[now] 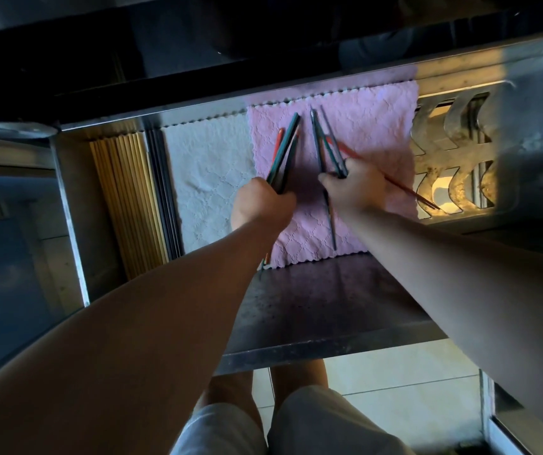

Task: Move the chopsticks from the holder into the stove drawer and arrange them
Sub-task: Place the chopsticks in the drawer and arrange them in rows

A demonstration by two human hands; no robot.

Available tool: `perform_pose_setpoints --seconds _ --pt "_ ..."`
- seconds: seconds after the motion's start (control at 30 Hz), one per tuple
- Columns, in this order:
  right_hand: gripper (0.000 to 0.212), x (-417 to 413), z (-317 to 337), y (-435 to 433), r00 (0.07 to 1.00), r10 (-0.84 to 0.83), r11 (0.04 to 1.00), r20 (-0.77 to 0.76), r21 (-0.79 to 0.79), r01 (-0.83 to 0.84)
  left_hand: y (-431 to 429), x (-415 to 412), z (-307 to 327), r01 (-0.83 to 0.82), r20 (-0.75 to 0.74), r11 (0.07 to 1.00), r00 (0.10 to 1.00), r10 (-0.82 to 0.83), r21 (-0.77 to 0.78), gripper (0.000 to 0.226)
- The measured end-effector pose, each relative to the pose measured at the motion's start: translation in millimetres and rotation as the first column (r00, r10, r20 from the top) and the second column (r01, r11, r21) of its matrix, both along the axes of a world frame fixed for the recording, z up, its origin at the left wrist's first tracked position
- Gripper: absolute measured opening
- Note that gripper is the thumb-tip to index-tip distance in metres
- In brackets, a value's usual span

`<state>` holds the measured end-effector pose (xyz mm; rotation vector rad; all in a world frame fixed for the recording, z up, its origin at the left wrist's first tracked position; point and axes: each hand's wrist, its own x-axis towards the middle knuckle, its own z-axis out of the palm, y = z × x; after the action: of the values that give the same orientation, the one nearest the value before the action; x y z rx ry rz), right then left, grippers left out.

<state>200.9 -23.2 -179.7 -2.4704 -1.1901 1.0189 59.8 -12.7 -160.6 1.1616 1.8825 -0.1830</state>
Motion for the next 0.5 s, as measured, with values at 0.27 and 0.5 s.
perform_pose_setpoints --seconds 0.27,0.5 --pt "0.050 -17 -9 2 0.950 0.252 0.961 0.182 -0.161 -0.224 -8 -26 9 0.009 0.075 0.998 0.997 -0.014 0.058 0.037" --pt "0.025 -18 16 2 0.990 0.109 0.994 0.093 -0.032 -0.107 -14 -22 2 -0.027 0.109 0.994 0.994 0.015 0.110 0.033"
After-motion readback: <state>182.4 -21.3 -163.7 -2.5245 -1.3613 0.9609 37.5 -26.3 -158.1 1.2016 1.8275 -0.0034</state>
